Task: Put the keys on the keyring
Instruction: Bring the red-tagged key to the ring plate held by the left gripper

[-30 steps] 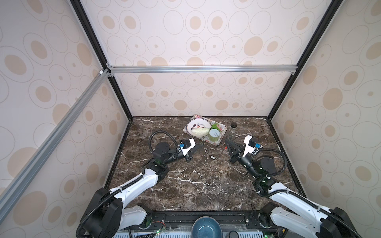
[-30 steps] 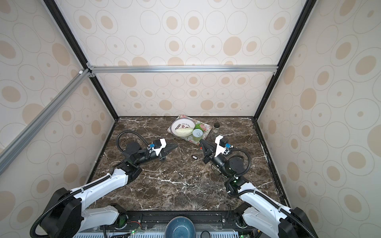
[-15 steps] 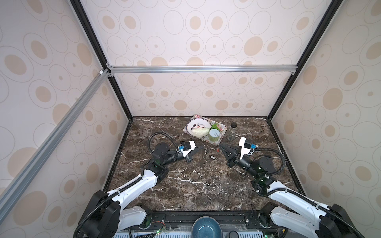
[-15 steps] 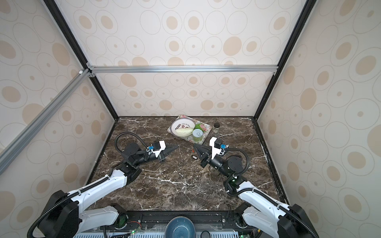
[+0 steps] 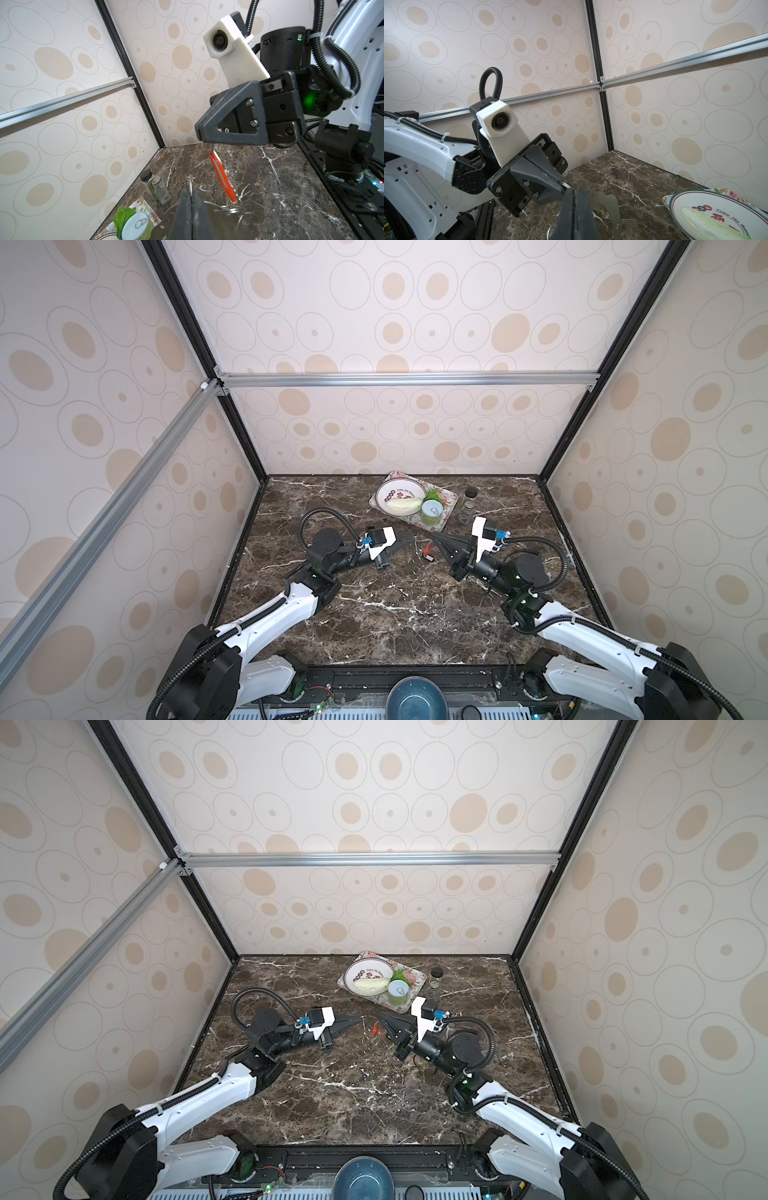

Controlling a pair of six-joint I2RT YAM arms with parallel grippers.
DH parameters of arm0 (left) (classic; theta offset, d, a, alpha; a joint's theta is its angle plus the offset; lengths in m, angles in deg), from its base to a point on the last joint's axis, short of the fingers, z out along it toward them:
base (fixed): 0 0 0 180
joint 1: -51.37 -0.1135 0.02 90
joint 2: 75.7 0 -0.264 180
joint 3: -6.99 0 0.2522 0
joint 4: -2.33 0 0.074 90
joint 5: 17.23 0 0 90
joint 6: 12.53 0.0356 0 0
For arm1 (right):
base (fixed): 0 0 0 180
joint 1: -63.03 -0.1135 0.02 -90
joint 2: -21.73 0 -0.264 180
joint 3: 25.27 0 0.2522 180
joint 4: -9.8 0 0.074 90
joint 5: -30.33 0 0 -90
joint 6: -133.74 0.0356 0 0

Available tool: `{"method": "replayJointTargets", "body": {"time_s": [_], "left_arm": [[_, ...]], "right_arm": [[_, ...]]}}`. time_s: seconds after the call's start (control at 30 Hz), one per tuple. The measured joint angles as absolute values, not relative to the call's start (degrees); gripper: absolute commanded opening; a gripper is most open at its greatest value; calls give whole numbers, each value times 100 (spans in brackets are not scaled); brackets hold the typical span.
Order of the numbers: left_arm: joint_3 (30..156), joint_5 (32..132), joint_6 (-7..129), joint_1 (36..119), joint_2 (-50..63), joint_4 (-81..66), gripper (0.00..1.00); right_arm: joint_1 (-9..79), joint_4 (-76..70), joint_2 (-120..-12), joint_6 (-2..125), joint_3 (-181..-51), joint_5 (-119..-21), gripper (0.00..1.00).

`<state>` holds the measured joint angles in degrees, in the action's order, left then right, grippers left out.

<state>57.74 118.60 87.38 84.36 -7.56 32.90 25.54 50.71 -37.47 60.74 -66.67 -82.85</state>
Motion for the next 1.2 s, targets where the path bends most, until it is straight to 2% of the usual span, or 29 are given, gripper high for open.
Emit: {"method": "replayJointTargets", "body": {"time_s": [0.33,1.2], "left_arm": [[5776,11903,8734,8475,-756,3258,0],[5958,11989,8742,8504,-743,2914,0]], "right_arm": [[2281,5071,-3926,5619,-6754,-8558,0],[2252,5174,-4184,5059,-6899,-8506,0]]}}
